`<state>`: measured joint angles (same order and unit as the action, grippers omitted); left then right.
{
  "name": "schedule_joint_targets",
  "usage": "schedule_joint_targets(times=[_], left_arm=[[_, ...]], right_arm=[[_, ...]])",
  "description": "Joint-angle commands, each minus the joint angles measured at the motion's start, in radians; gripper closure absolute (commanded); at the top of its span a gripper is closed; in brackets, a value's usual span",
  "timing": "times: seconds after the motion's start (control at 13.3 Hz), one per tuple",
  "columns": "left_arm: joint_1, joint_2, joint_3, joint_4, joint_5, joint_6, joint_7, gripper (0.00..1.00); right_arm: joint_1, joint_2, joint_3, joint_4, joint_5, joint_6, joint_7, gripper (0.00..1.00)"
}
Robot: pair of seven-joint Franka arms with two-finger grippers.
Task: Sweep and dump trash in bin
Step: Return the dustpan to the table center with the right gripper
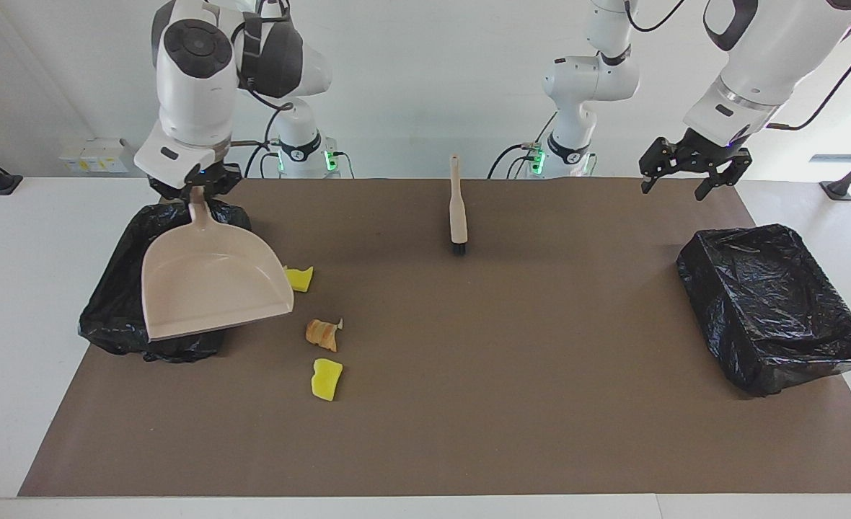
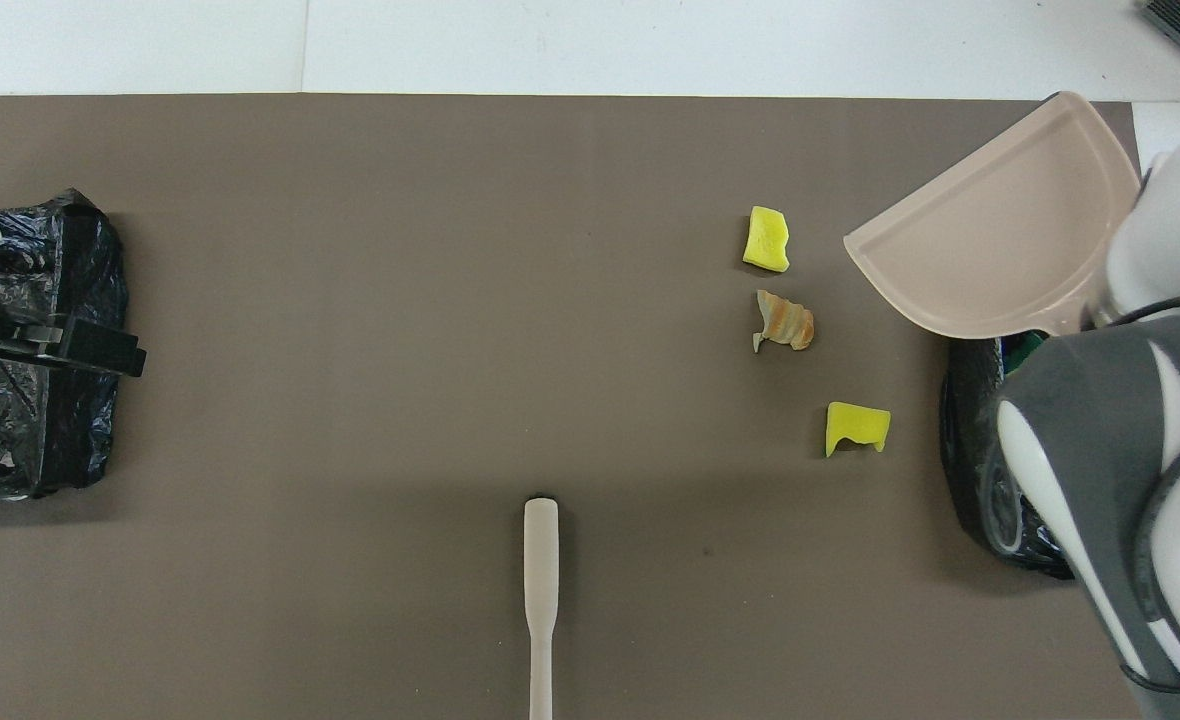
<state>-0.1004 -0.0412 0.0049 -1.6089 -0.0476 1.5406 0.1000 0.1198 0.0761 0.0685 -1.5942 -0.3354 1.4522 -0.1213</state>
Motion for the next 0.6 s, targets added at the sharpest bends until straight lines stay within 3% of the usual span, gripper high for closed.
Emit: schedule_joint_targets(times=[0.0, 0.23, 0.53], left_arm=[[-0.007, -0.011, 0.006, -0.003, 0.018, 0.01, 0.0, 0.0], [-0.005, -0.011, 0.006, -0.003, 0.018, 0.01, 0.0, 0.0], [-0.005, -0.011, 0.006, -0.003, 0.018, 0.01, 0.001, 0.0]], right_arm=[[0.087, 0.135, -0.001, 0.146, 0.123, -0.032, 0.26, 1.0], [0.168, 0.273, -0.001, 0.252, 0.339, 0.08, 0.5, 1.0], [0.259, 0.408, 0.013, 0.272, 0.583, 0.34, 0.696, 1.0]])
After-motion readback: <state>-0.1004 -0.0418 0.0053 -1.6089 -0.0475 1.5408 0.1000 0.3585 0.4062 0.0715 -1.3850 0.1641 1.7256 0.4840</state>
